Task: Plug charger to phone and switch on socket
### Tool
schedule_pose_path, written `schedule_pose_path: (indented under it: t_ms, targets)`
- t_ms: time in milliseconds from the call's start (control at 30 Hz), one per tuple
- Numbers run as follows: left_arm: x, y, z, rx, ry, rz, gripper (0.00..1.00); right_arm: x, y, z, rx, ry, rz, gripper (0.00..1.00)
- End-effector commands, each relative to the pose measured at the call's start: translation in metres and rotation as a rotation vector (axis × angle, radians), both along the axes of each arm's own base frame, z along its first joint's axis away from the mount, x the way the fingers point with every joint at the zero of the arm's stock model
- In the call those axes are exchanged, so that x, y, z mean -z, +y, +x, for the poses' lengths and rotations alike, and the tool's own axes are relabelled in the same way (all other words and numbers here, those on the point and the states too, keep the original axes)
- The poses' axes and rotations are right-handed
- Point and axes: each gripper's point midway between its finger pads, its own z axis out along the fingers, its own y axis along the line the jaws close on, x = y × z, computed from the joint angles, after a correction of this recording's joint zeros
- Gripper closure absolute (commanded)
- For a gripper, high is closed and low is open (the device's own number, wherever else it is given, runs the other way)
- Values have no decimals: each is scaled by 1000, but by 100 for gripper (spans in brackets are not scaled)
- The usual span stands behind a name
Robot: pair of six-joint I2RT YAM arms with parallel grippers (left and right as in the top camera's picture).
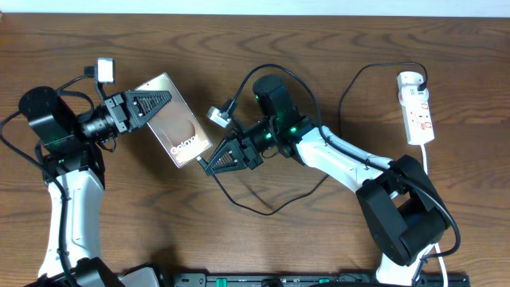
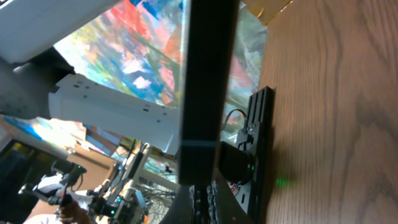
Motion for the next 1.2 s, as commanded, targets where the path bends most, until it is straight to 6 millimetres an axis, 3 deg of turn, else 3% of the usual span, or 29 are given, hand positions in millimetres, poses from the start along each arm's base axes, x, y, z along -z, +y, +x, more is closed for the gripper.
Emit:
schedule_pose_path:
  t_ms: [0, 1167]
  targets:
    - [-1, -2, -3, 21, -22, 7, 93, -1, 2, 0, 13, 9, -17, 99]
    - [1, -2, -2, 13, -57, 26, 93, -6, 2, -7, -29, -5, 16, 99]
